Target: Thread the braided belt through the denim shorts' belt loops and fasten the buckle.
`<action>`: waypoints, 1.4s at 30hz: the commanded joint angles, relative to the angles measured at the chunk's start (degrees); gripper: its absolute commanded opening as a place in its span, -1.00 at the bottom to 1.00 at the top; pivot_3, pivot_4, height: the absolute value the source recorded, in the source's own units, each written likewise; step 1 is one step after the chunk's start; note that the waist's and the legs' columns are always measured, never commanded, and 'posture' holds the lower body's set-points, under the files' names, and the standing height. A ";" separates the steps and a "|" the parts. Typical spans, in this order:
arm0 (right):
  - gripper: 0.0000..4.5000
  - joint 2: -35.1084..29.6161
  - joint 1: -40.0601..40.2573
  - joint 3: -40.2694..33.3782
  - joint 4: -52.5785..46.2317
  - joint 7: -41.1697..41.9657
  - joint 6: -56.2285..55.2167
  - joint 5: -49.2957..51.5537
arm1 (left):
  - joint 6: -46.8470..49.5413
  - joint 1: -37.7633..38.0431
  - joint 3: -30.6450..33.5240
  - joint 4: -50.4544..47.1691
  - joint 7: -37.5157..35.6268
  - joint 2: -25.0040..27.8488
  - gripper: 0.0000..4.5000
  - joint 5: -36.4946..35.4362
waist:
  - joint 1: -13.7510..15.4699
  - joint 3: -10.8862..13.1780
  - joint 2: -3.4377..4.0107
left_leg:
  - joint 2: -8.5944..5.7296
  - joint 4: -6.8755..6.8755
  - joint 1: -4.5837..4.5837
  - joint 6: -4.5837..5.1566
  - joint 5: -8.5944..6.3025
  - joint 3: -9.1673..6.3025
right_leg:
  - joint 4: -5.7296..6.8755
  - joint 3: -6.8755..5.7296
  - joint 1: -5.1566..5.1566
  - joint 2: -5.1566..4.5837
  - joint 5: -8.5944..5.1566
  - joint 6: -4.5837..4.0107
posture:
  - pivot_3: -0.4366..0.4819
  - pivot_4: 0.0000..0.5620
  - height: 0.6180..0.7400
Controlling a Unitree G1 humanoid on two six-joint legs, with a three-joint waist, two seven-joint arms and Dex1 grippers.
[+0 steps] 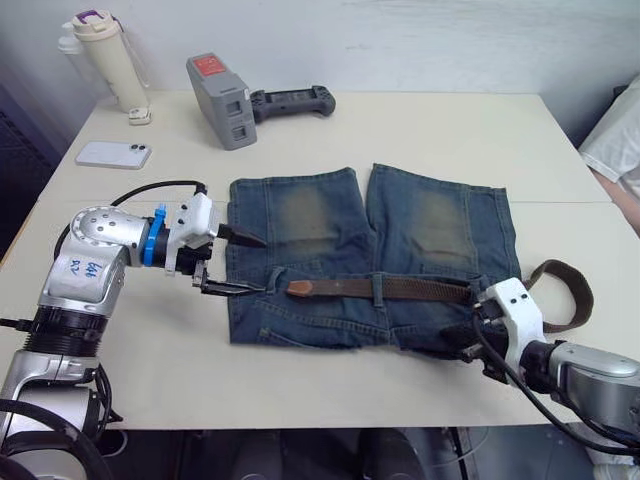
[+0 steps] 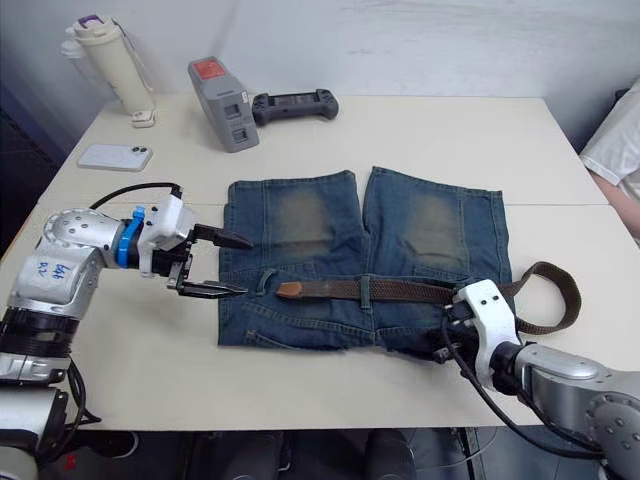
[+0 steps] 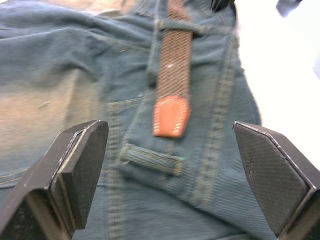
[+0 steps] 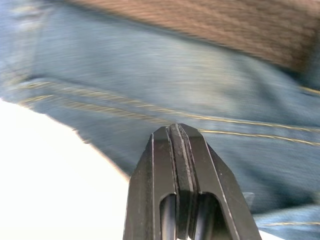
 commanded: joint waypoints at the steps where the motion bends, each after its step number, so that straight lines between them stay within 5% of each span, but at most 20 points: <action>1: -0.21 -7.26 -2.20 -0.77 -4.99 7.39 -1.24 0.34 | 5.11 -1.54 1.12 -4.94 1.86 -1.21 1.00 -2.93 | 0.05 0.02 0.00 | 0.00 0.01 -0.01 -0.01 -0.01 0.00 | -0.01 0.01 0.00 0.00 0.00 0.00 | -0.05 -0.47 1.00; 7: 1.00 -16.58 -5.02 8.56 -6.87 12.78 -5.77 -12.75 | 9.33 0.04 -1.78 -10.10 2.06 -1.10 1.00 -2.31 | -0.07 0.03 -0.06 | 0.02 0.01 -0.01 -0.05 -0.03 0.04 | -0.02 0.03 -0.04 0.03 0.00 0.00 | -0.05 -0.47 1.00; 15: 1.00 -15.99 -10.71 24.64 3.10 20.34 -12.05 -28.53 | 9.01 0.16 -3.16 -10.91 3.39 -1.91 1.00 -1.27 | -0.01 0.03 -0.05 | 0.02 0.05 -0.01 -0.07 -0.02 0.13 | -0.01 0.12 -0.09 0.02 0.00 0.00 | -0.05 -0.47 1.00; 19: 1.00 -13.71 -12.58 27.12 7.17 22.08 -11.17 -31.31 | 8.50 -0.08 -3.69 -10.65 3.47 -2.58 1.00 -0.84 | -0.01 0.03 -0.05 | 0.02 0.07 -0.02 -0.07 -0.02 0.14 | 0.00 0.12 -0.09 0.03 0.00 0.00 | -0.05 -0.47 1.00; 22: 0.64 -12.86 -12.38 26.96 8.51 23.07 -10.36 -32.45 | 7.75 -0.62 -3.87 -9.86 3.66 -3.28 1.00 -0.27 | -0.03 0.03 -0.05 | 0.03 0.08 0.00 -0.07 -0.02 0.14 | 0.01 0.12 -0.07 0.02 0.00 0.00 | -0.05 -0.47 1.00; 30: -0.95 -17.62 -9.43 22.61 8.27 29.30 -13.93 -36.90 | 5.67 -1.36 -4.17 -7.67 3.82 -4.93 1.00 1.16 | 0.42 0.04 -0.05 | 0.03 0.08 0.00 -0.08 -0.03 0.14 | 0.00 0.11 -0.06 0.03 0.00 0.00 | -0.05 -0.47 1.00; 38: -0.99 -26.52 2.71 13.01 15.74 38.11 -27.78 -47.86 | 4.46 -0.94 -4.38 -7.00 4.11 -5.89 1.00 1.63 | 1.63 0.04 -0.05 | 0.00 0.21 -0.07 -0.08 -0.16 0.21 | -0.10 0.13 -0.04 0.02 0.00 0.00 | -0.05 -0.47 1.00; 42: -0.99 -27.99 8.28 9.27 27.42 42.32 -39.13 -55.30 | 4.44 -0.08 -4.91 -8.14 4.42 -6.62 1.00 1.76 | 1.53 0.04 -0.04 | 0.01 0.19 -0.06 -0.08 -0.16 0.22 | -0.10 0.12 -0.04 0.02 0.00 0.01 | -0.05 -0.47 1.00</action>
